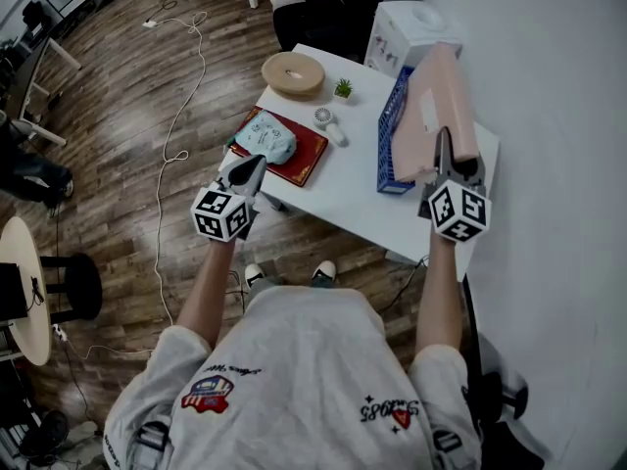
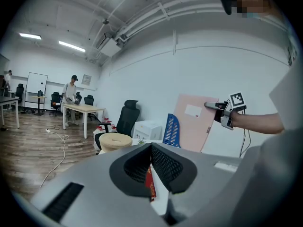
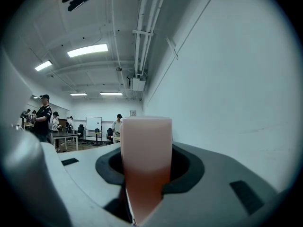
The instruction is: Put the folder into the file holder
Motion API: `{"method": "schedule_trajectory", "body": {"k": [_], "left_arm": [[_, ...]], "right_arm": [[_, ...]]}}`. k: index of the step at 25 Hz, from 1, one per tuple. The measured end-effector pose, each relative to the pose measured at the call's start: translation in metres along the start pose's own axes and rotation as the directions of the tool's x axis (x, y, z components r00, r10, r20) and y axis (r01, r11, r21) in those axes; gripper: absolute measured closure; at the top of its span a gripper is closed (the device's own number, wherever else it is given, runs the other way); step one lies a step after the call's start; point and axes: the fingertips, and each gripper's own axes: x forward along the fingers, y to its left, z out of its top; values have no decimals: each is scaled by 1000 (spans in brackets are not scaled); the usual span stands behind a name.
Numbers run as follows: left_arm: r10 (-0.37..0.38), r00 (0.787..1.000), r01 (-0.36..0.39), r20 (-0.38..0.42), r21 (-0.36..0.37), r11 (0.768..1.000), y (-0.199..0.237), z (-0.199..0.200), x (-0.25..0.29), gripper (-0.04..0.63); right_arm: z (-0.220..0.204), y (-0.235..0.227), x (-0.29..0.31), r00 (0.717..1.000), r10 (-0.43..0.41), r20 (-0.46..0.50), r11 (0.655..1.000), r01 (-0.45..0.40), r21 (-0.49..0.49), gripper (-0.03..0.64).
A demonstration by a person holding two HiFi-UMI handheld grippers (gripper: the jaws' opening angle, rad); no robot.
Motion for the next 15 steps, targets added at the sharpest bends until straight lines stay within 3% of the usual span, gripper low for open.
{"method": "schedule_trajectory", "body": {"k": [15], "left_arm": [[22, 999, -23, -26, -40, 999, 7, -22, -3, 589]], "right_arm": [[-49, 0, 16, 996, -24, -89, 1000, 23, -13, 448]]}}
